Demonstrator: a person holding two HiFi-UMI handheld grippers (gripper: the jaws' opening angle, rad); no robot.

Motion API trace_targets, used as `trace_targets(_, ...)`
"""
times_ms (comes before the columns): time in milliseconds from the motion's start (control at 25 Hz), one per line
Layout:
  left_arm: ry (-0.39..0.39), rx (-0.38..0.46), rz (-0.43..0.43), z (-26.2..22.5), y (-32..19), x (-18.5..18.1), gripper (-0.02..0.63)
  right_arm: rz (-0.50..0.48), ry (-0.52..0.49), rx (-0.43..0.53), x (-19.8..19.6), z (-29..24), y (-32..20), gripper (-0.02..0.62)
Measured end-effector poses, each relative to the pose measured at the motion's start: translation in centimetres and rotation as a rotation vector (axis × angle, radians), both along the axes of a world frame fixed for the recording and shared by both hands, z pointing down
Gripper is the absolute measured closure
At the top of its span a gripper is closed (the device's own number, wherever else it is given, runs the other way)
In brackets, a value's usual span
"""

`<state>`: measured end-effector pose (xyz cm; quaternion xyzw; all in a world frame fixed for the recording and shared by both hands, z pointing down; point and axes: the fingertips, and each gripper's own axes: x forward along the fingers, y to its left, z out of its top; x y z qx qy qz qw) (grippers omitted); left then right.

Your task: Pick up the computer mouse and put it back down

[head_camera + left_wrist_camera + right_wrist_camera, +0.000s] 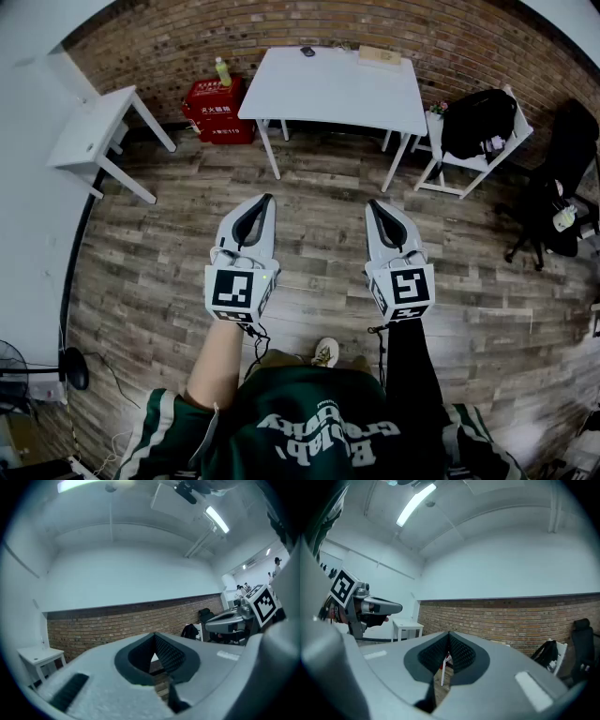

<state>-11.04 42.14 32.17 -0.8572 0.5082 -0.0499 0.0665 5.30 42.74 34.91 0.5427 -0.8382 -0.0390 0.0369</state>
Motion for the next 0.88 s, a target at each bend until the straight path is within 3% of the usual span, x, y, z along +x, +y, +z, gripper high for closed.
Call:
trace_targets(440, -0.002, 0.018, -0.036, -0.4, 2.6, -1.0, 0.600, 0.008, 0.015, 0.060, -0.7, -1.8, 2.5, 0.583)
trace_targets(640, 0.000, 0.024, -0.031, -0.8, 3.9, -0.8, 0.600, 0.012, -0.052, 0.047, -0.2, -1.9, 3.5, 0.583)
trace_targets(880, 0.003, 0.033, -0.028, -1.1, 3.9, 0.0, 0.600, 0.012, -0.047, 0.047, 0.1, -1.8, 3.5, 0.582)
